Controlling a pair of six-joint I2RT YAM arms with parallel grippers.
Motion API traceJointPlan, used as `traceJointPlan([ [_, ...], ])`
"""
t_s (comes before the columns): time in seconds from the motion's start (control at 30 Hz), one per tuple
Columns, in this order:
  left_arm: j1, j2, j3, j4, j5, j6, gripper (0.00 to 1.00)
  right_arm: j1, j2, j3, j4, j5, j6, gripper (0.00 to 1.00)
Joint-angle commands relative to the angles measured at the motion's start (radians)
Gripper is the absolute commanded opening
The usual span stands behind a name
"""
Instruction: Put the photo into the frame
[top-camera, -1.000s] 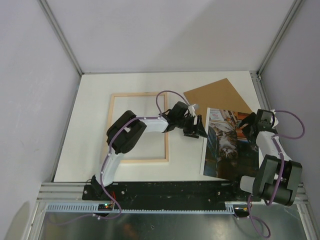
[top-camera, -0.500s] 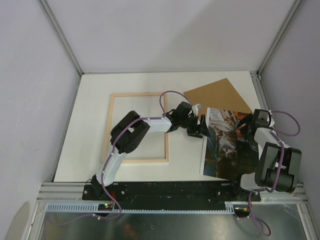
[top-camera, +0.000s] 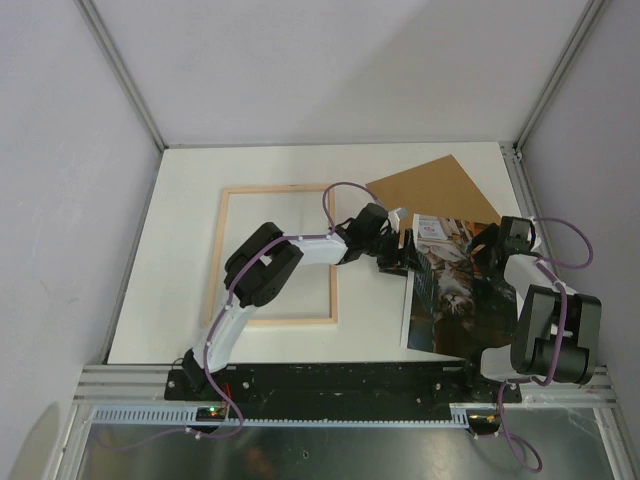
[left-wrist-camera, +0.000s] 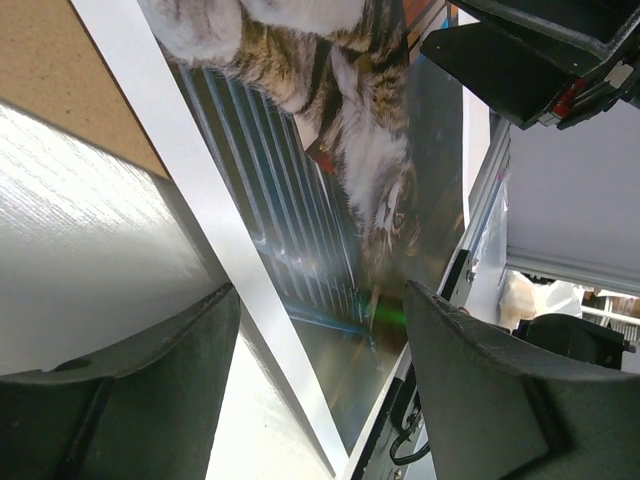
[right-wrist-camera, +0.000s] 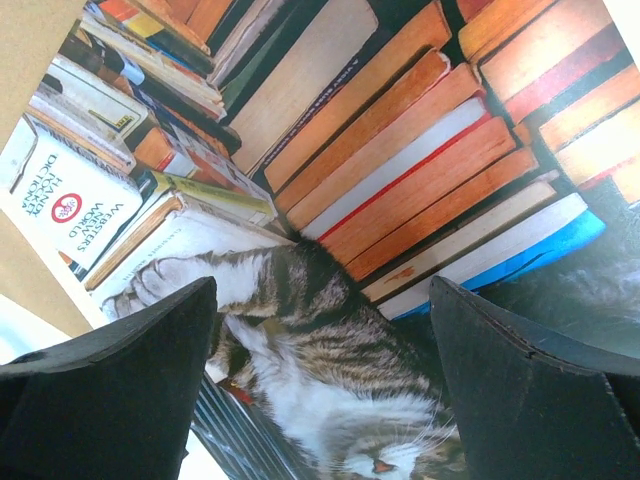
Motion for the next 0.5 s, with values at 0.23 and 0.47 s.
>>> traceJointPlan([
  [0.23,-0.014,-0.035,-0.055,0.054,0.051,-0.087,0.71,0.022,0.009,-0.013,0.008,-0.058,0.017,0.91],
  [0.47,-0.01,-0.064,-0.101,0.154,0.093,-0.178,0.68,0.016,-0.006,-0.017,0.0,-0.072,0.01,0.91],
])
